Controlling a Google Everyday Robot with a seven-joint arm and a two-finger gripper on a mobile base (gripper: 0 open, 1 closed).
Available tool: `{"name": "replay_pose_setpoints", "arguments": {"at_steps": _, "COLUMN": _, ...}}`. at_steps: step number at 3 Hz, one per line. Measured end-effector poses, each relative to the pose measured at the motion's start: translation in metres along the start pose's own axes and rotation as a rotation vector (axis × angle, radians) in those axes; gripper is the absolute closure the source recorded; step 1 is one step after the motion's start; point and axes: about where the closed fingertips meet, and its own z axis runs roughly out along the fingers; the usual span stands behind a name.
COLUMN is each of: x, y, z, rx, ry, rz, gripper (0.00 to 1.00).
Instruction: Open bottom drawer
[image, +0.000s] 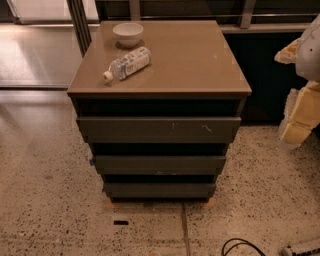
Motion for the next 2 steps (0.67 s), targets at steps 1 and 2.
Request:
{"name": "replay_pose_setpoints", "arguments": {"at_steps": 1, "x": 0.000, "y": 0.000, "z": -0.001, "rx": 0.004, "ry": -0.002, "rz": 0.000, "gripper": 0.00}}
{"name": "replay_pose_setpoints", "arguments": {"at_steps": 2, "x": 0.005, "y": -0.001, "z": 0.023, "rx": 0.021, "ry": 0.028, "rz": -0.013, "gripper": 0.00}}
